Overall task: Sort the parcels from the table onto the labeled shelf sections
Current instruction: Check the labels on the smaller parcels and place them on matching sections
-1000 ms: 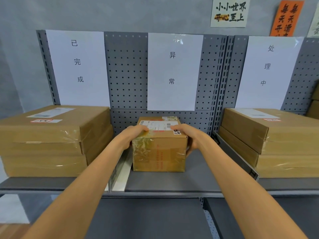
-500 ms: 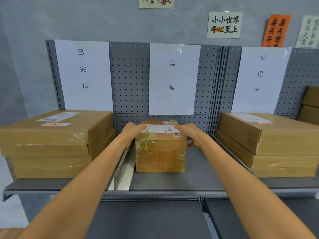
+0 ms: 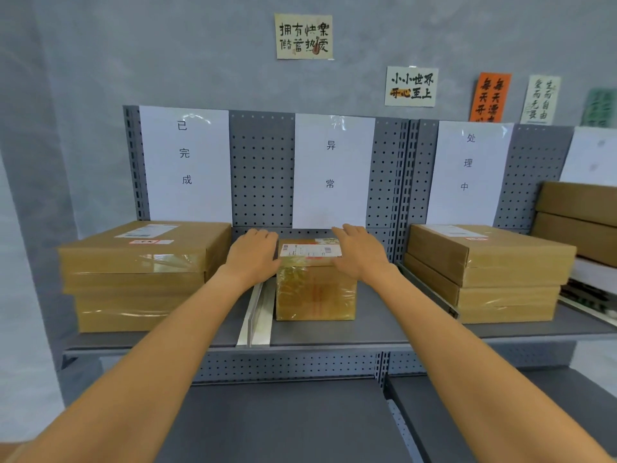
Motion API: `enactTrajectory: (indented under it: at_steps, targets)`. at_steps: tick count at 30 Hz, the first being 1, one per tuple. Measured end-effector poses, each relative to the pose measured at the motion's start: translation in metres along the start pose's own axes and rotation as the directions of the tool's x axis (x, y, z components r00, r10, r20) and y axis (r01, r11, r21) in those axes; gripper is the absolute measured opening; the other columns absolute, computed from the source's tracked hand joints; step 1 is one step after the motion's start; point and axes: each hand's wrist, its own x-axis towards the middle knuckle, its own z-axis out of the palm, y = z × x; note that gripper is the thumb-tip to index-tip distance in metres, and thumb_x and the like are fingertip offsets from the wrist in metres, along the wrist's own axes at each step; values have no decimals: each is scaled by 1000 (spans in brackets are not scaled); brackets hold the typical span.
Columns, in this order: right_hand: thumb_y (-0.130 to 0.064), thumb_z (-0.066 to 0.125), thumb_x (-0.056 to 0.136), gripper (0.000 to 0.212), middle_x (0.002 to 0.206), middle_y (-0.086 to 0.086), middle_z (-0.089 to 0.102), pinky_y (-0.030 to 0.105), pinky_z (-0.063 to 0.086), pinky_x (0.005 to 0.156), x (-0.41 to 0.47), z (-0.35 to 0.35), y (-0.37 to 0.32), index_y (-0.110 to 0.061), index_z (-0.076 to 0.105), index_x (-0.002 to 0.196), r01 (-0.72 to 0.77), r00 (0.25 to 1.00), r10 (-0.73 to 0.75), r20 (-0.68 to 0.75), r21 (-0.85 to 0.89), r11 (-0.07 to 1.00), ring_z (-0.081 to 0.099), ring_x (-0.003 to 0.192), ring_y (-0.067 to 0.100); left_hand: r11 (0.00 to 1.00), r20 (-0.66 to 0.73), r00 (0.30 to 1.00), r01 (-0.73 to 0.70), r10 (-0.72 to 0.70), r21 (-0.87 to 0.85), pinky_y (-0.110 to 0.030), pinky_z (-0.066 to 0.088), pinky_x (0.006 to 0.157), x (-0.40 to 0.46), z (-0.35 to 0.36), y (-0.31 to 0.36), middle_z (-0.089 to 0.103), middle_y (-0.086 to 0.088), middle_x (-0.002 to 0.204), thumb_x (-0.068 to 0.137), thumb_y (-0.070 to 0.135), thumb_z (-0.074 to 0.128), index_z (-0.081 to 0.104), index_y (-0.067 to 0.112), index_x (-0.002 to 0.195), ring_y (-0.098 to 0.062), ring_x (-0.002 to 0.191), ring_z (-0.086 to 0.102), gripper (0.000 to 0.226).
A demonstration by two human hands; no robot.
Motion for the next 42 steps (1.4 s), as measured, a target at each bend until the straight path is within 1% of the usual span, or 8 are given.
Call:
enactTrajectory:
  at_steps: [4, 14, 20, 23, 26, 31, 38, 42]
  targets:
    - [-32, 51, 94, 65, 150, 8, 34, 39, 31, 110, -28, -4, -20, -16, 24, 151, -26, 1000, 26, -3, 22, 999, 31, 138, 28, 999, 0, 1000, -14, 14, 29, -34, 42, 96, -30, -7, -6, 50, -10, 137, 93, 33, 54, 42, 8, 138, -27, 125, 44, 53]
    - [-30, 54, 90, 65, 146, 10, 40, 41, 37, 106, -66, -23, -69, -15, 30, 149, 44, 998, -42, -41, 41, 998, 36, 134, 29, 997, 16, 998, 54, -55, 52, -38, 47, 94, -95, -37, -19, 51, -12, 134, 92, 33, 56, 44, 7, 135, -29, 123, 46, 52]
    - [-28, 57, 90, 68, 148, 11, 37, 40, 37, 105, -68, -26, -108, -13, 28, 149, 197, 979, -194, -60, 66, 978, 34, 135, 30, 978, -26, 989, 150, -148, 148, -33, 41, 70, -136, -59, -35, 56, -11, 125, 90, 27, 58, 49, 7, 127, -29, 111, 53, 44]
    - [-31, 58, 91, 73, 155, 11, 27, 40, 30, 111, -73, -21, -135, -13, 22, 152, 298, 954, -295, -47, 85, 951, 26, 141, 30, 952, 11, 971, 234, -241, 200, -34, 43, 73, -170, -64, -49, 57, -12, 123, 89, 26, 58, 50, 6, 127, -30, 110, 54, 43]
    - [-32, 58, 91, 75, 158, 11, 20, 42, 20, 117, -87, -12, -167, -12, 20, 152, 410, 912, -406, -55, 117, 905, 19, 145, 29, 909, 36, 929, 353, -369, 221, -39, 45, 86, -213, -68, -68, 56, -13, 124, 88, 25, 57, 51, 5, 123, -32, 113, 50, 41]
    - [-30, 61, 90, 74, 155, 12, 25, 41, 22, 114, -121, 6, -233, -12, 23, 151, 574, 815, -577, -54, 212, 791, 22, 143, 29, 806, 72, 836, 497, -544, 322, -38, 38, 100, -300, -83, -82, 46, -12, 141, 92, 30, 56, 42, 6, 137, -32, 129, 42, 54]
    - [-29, 58, 92, 71, 156, 16, 23, 42, 24, 114, -190, 13, -337, -9, 23, 150, 746, 631, -772, -71, 329, 579, 23, 142, 31, 606, 43, 653, 675, -756, 421, -41, 43, 97, -433, -110, -93, 50, -12, 135, 93, 22, 52, 45, 6, 133, -31, 124, 44, 44]
    - [-22, 54, 91, 61, 147, 13, 34, 39, 29, 108, -234, 10, -392, -9, 31, 146, 806, 533, -834, -143, 386, 449, 32, 135, 31, 482, 0, 543, 745, -840, 460, -39, 42, 95, -506, -132, -95, 50, -11, 134, 93, 25, 56, 46, 6, 132, -31, 124, 45, 45]
